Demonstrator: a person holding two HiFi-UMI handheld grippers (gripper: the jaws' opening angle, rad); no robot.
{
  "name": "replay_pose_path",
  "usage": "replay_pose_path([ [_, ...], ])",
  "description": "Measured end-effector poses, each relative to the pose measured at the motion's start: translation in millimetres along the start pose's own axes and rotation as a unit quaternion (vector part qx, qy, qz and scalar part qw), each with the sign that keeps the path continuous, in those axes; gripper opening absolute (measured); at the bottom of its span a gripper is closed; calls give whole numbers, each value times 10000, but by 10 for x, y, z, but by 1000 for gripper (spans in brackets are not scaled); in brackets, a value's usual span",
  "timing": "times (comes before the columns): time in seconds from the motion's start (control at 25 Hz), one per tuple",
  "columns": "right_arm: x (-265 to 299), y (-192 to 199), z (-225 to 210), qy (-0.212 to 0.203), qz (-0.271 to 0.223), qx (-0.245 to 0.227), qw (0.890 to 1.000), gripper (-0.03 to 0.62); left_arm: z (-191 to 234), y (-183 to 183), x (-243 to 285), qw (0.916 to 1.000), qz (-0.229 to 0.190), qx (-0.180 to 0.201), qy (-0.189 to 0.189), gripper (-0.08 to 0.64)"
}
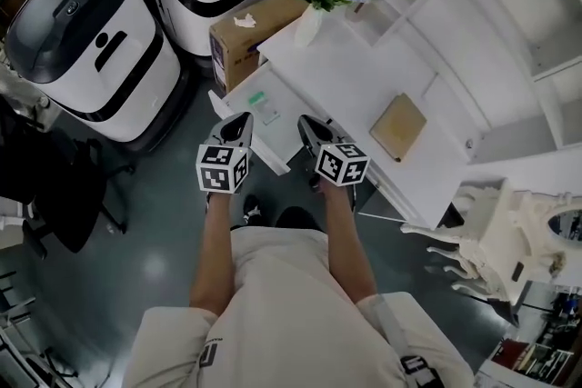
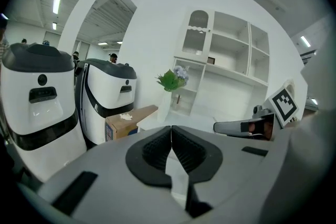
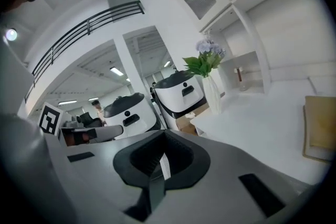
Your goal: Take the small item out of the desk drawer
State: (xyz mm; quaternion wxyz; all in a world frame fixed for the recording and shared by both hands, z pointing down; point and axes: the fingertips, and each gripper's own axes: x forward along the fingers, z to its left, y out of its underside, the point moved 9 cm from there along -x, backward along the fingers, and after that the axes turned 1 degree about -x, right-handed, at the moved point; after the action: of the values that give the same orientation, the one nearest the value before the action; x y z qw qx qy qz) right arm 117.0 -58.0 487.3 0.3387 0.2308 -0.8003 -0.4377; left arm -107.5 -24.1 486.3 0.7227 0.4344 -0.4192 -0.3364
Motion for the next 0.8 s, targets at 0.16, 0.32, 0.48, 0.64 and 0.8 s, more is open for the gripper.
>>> replay_pose_path([
  [0.16,-51,-68,-166,256,-27,37,9997,25,24,7,128,9999,61,-35,124,17],
  [0.32,-4,-55,-263,313,-45,230,9992,25,69,-14,223,9998,10,-127,167,17],
  [0.48,141,-39,-365,327,110,142,9993,25,126,2,384,9999,64,-40,127,18],
  [0.64,315,-12,-454,371,403,-4,9985,25,153,28,540,9997,223,-52,95,17],
  [0.8,565,35,-534,349,720,-92,9968,25,210,81,699,9991,378,-171,22,18],
])
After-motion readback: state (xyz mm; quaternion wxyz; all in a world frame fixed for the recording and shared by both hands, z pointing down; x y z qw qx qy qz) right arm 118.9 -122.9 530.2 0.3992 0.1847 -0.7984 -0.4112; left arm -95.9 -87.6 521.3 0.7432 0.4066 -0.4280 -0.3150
